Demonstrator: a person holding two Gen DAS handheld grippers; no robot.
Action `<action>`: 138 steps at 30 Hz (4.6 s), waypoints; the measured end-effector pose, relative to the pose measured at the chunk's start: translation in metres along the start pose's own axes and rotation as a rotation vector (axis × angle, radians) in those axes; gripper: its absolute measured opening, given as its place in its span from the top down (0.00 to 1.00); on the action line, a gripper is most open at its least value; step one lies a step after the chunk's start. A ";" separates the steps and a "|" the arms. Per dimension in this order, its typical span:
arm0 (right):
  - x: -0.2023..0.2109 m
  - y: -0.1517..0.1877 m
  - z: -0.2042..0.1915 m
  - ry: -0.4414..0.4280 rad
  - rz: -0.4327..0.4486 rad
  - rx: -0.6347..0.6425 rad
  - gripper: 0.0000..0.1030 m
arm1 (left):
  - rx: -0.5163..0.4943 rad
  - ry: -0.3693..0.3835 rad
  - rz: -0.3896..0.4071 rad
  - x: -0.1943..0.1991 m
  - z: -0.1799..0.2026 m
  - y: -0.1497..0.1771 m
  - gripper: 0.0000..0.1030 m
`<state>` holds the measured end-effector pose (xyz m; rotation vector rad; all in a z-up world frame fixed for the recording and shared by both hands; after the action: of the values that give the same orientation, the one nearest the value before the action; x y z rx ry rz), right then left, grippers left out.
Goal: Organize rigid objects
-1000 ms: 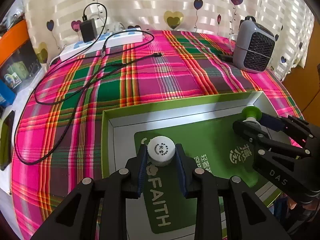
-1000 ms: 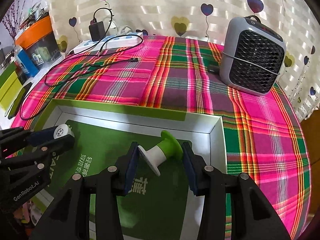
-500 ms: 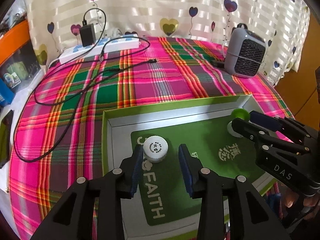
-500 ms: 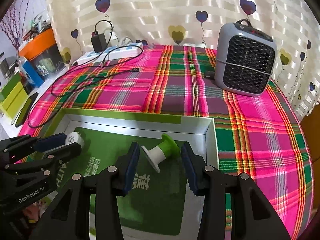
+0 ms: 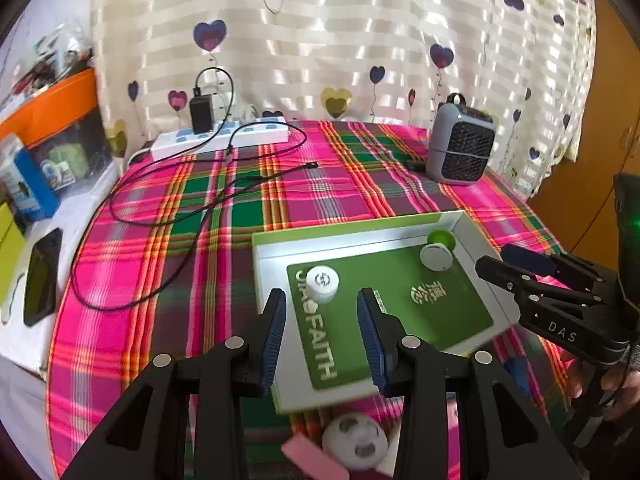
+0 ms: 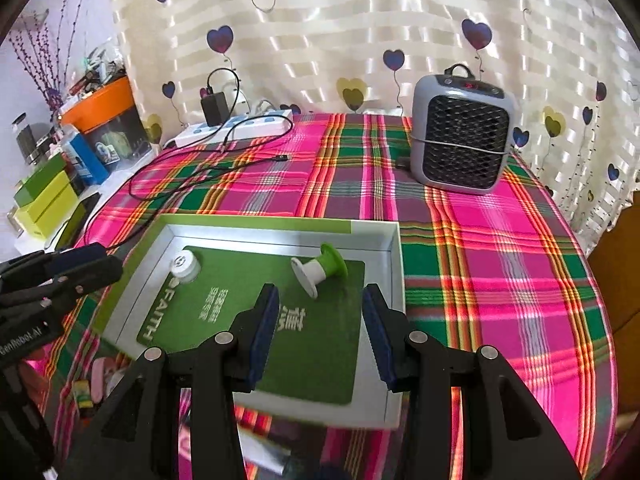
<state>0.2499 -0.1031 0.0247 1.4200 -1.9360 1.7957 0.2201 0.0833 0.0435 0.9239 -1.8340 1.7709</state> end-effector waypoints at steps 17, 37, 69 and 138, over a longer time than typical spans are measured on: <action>0.056 0.065 -0.017 -0.073 0.027 0.066 0.57 | 0.115 -0.022 -0.007 0.044 -0.042 0.067 0.65; 0.065 0.127 -0.040 -0.177 -0.024 0.125 0.57 | 0.108 -0.019 -0.029 0.061 -0.023 0.117 0.65; 0.051 0.140 -0.044 -0.092 -0.092 0.180 0.57 | 0.094 -0.160 -0.083 0.061 -0.006 0.144 0.65; 0.052 0.139 -0.043 -0.113 -0.066 0.136 0.65 | 0.197 -0.154 -0.094 0.028 -0.034 0.132 0.70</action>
<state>0.1051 -0.1165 -0.0268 1.6415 -1.8240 1.8880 0.1017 0.1071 -0.0258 1.2323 -1.6964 1.8933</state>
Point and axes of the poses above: each gripper's, at about its wrist camera, not at the fingertips, and x roughly against the way its jaws point, z to its right, y to its underside, the point moved 4 cm from there along -x, roughly the way its jaws point, and after that the axes turned 14 degrees about -y, right-handed, at the moved point
